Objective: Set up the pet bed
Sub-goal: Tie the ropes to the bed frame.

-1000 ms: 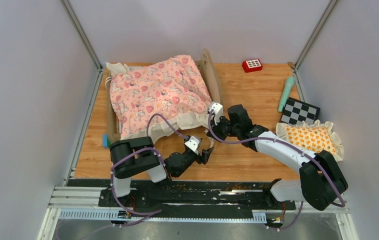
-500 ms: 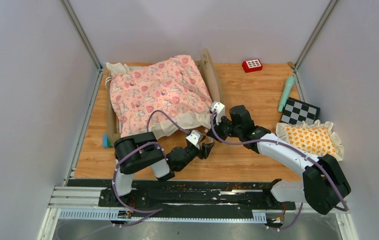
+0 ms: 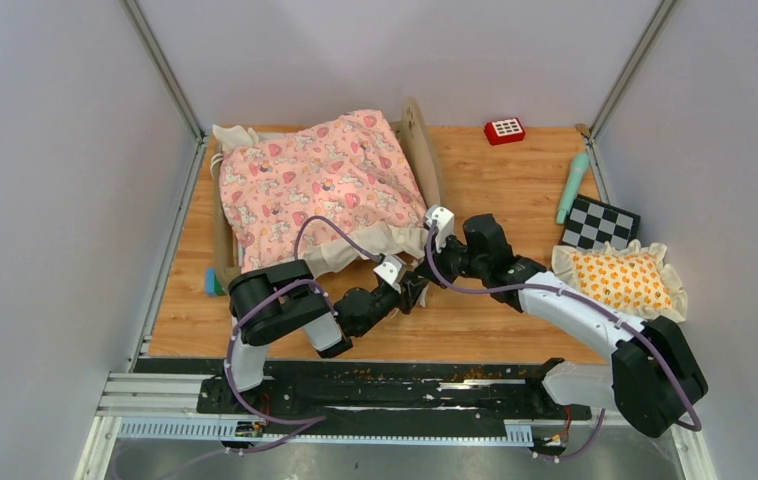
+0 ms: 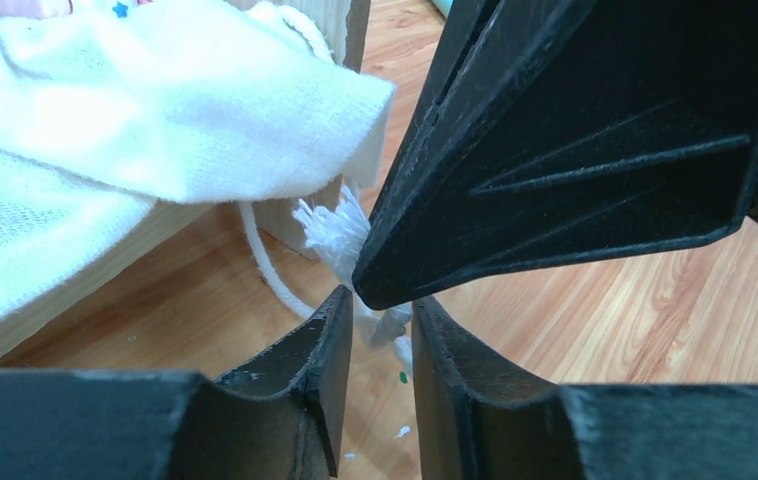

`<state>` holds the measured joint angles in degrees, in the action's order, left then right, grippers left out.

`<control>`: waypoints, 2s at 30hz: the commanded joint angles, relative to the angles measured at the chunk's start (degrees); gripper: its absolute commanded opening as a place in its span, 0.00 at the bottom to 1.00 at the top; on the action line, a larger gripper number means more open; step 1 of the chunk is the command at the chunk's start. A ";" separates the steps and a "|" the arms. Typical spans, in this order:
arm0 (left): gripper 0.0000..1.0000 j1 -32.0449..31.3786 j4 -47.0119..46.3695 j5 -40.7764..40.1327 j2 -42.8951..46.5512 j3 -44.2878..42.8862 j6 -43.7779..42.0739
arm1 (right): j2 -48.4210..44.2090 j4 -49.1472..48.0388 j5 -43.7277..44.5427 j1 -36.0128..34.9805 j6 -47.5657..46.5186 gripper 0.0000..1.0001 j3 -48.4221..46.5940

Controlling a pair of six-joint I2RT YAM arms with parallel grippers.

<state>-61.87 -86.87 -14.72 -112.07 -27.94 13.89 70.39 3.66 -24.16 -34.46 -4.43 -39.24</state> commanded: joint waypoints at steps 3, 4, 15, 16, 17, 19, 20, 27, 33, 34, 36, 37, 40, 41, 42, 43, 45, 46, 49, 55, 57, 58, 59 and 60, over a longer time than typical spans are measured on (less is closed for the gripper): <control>0.25 0.88 -5.48 1.92 -0.85 -1.06 0.78 | -2.44 -2.40 -1.08 0.13 1.43 0.00 0.20; 0.19 0.95 -5.40 2.05 -0.81 -1.06 0.85 | -2.58 -2.39 -1.00 0.13 1.50 0.00 0.22; 0.00 1.74 -5.33 -0.61 0.87 1.65 0.09 | -6.68 -3.07 3.31 0.16 4.77 0.30 1.54; 0.00 1.92 -5.33 -0.38 0.95 1.86 0.51 | -7.67 -3.13 4.45 0.14 6.45 0.39 2.14; 0.00 2.16 -5.33 0.07 0.80 2.00 1.05 | -8.64 -4.67 5.74 0.10 7.95 0.45 2.75; 0.00 2.40 -5.34 0.90 0.37 2.04 1.91 | -10.84 -6.62 8.35 0.09 11.26 0.48 4.64; 0.00 2.38 -5.40 1.18 0.17 1.95 2.15 | -11.93 -7.06 10.69 0.13 13.24 0.48 5.61; 0.00 2.42 -3.34 2.07 0.98 2.07 2.22 | -16.41 -9.97 27.93 0.17 30.82 0.47 13.81; 0.00 2.43 0.74 2.73 2.84 1.64 1.56 | -14.03 -19.36 26.56 0.12 40.06 0.50 18.12; 0.00 2.42 1.44 2.77 3.15 1.58 1.29 | -13.37 -20.18 26.71 0.12 41.16 0.50 18.31; 0.00 2.43 3.56 3.22 3.78 1.28 0.93 | -12.07 -22.12 27.05 0.16 43.05 0.50 18.85; 0.00 2.38 4.14 3.43 3.94 1.28 0.88 | -11.29 -23.54 27.02 0.10 43.95 0.50 19.16; 0.00 2.42 4.65 3.89 4.44 1.30 0.96 | -8.31 -27.05 26.98 0.16 45.83 0.50 19.62; 0.00 2.42 4.76 3.91 4.55 1.31 0.90 | -7.25 -27.49 27.34 0.11 46.18 0.49 19.32; 0.00 2.37 5.11 4.02 4.76 1.31 0.80 | -6.27 -27.93 27.87 0.12 46.76 0.49 19.22; 0.00 2.39 5.58 4.04 5.05 1.27 0.66 | -5.47 -28.77 28.20 0.19 47.31 0.47 19.27; 0.00 2.38 6.48 4.25 5.51 1.08 0.51 | -3.29 -30.68 28.31 0.41 48.23 0.44 19.51; 0.00 2.40 6.96 4.49 5.66 1.01 0.52 | -2.31 -31.31 28.11 0.52 48.72 0.43 19.35; 0.00 2.38 7.89 4.97 6.12 0.72 0.61 | 0.23 -32.85 27.97 0.79 49.59 0.39 18.98; 0.00 2.37 9.81 5.66 6.99 0.18 0.28 | 5.39 -37.16 26.71 1.51 51.02 0.37 18.27; 0.00 2.40 10.63 5.67 7.57 0.17 -0.02 | 7.26 -39.21 25.85 1.73 51.57 0.36 18.16; 0.00 2.38 11.09 5.73 7.83 0.17 -0.20 | 8.04 -40.35 25.30 1.78 52.02 0.35 18.14; 0.00 2.42 11.49 5.82 8.17 0.09 -0.45 | 9.02 -41.57 25.07 1.89 52.24 0.34 18.09; 0.00 2.41 12.04 5.77 8.43 0.08 -0.56 | 10.07 -42.97 23.62 1.93 52.51 0.33 18.15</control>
<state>-59.59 -75.31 -9.43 -106.78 -26.65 15.33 77.87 -30.92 1.93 -32.97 45.87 -20.16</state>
